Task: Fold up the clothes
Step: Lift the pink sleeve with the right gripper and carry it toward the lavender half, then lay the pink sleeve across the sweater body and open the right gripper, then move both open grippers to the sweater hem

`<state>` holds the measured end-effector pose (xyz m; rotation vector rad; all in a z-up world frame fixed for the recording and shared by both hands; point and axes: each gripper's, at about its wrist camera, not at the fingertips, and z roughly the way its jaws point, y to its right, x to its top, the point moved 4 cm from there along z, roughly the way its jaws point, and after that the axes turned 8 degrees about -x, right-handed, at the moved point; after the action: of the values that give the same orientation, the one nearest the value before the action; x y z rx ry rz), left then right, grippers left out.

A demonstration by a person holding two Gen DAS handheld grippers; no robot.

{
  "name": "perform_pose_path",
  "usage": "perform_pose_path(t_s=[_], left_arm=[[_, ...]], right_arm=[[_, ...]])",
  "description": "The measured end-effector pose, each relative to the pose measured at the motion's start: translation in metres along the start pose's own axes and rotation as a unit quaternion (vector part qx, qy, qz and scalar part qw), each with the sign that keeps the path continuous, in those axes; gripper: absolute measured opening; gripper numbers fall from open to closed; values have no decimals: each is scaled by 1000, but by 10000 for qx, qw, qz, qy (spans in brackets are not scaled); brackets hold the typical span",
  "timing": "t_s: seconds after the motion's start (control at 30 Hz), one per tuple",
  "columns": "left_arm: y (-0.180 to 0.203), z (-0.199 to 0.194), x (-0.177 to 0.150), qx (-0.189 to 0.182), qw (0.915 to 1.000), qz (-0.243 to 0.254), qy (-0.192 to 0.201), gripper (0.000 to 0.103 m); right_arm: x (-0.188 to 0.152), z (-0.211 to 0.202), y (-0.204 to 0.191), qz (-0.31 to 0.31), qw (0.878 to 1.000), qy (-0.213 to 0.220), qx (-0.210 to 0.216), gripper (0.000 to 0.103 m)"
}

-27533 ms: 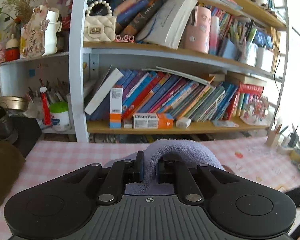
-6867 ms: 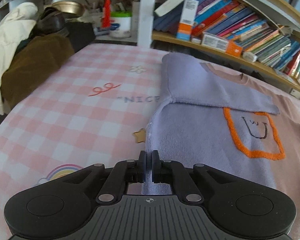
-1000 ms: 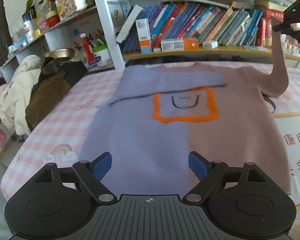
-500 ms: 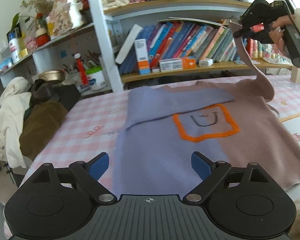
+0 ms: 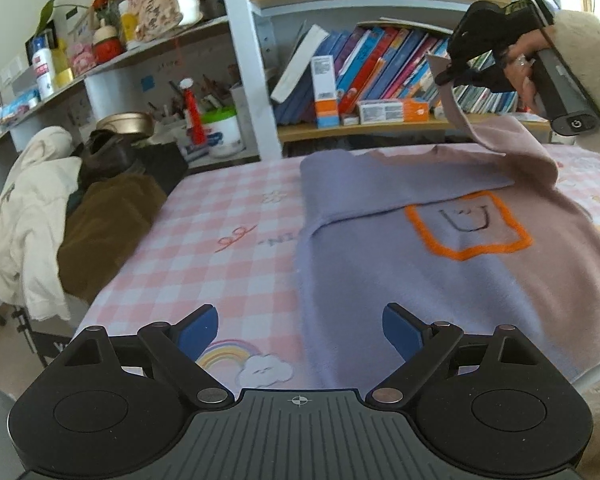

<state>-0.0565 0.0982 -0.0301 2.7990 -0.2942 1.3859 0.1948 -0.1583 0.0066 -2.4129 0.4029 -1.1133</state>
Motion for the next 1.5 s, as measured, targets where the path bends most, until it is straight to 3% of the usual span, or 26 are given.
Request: perform_pose_path(t_s=[0.57,0.67,0.73,0.8,1.13,1.37,1.5], left_arm=[[-34,-5,-15,240,9993,-258,-151,92],[-34,-5,-14,223,9993,-250,-134,92],[-33,-6,-14,200,9994,-241,-114,92],[-32,-5,-13,171,9995,-238,-92,92],[-21,-3,-8,-69,9998,-166,52,92],[-9,2,-4,-335,9992,-203,124,92],[4,7,-1,-493,9986,-145,94,92]], right_arm=[[-51,52,-27,-399,9966,-689,-208,6],[-54,55,-30,-465,9959,-746,-219,11],[-54,53,-31,-485,9956,-778,-180,34],[-53,48,-30,-477,9959,-758,-103,40],[-54,3,-11,-557,9957,-718,-158,42],[-73,-53,22,-935,9929,-598,-432,44],[-90,-88,45,-1317,9870,-466,-794,45]])
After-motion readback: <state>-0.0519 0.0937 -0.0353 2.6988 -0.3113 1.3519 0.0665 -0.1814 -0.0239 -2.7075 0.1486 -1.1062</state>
